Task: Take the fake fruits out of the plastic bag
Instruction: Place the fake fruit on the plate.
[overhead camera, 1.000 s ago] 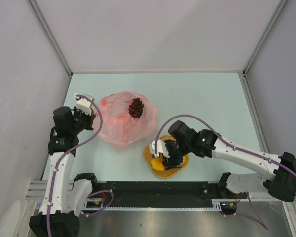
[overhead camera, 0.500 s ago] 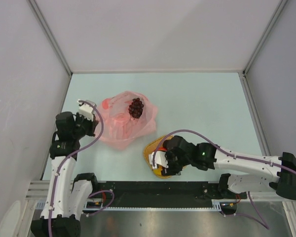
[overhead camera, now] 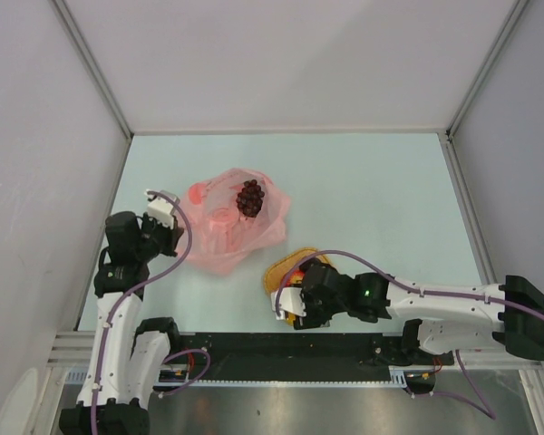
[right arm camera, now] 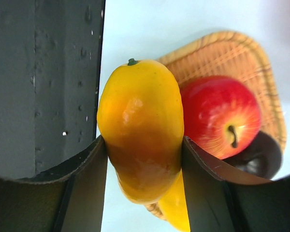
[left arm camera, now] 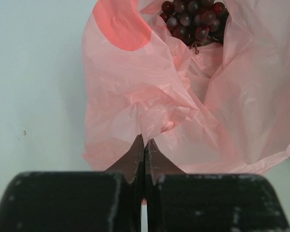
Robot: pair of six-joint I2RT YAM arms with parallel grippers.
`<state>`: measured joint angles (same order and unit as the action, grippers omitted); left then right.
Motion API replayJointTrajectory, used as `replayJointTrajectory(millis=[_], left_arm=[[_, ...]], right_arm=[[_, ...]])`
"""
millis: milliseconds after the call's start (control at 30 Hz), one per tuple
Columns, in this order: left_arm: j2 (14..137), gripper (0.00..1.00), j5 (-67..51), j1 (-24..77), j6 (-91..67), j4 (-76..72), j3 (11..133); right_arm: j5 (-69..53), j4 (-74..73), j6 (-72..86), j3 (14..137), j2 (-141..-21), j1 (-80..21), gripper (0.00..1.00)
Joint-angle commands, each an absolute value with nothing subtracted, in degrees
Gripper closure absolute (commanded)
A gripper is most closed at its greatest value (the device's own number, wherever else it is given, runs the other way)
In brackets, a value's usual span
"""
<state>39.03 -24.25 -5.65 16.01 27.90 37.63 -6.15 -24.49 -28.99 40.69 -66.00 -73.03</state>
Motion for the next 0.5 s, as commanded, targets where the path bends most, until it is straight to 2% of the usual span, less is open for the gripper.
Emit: replayJointTrajectory(millis=[0, 300, 333, 400, 467], left_arm=[[38.41, 1.0, -25.58, -5.89, 15.99, 25.84, 37.09], [38.06, 1.0, -25.49, -5.89, 16.79, 25.23, 35.68], [38.23, 1.0, -25.49, -5.89, 16.79, 25.31, 35.68], [38.15, 1.0, -25.49, -5.89, 16.79, 25.4, 35.77], [38.23, 1.0, -25.66, -5.89, 16.53, 25.57, 36.12]], right_arm=[[-3.7, -21.8, -28.83, 38.76, -66.01, -73.39, 0.74], [-1.59, -20.92, -28.39, 36.91, -65.66, -73.48, 0.5], [-1.32, -20.92, -28.04, 37.0, -65.57, -73.48, 0.37], [-0.62, -21.27, -28.04, 36.91, -65.39, -73.56, 0.25], [-0.09, -22.23, -27.69, 37.35, -65.04, -73.48, 0.25]])
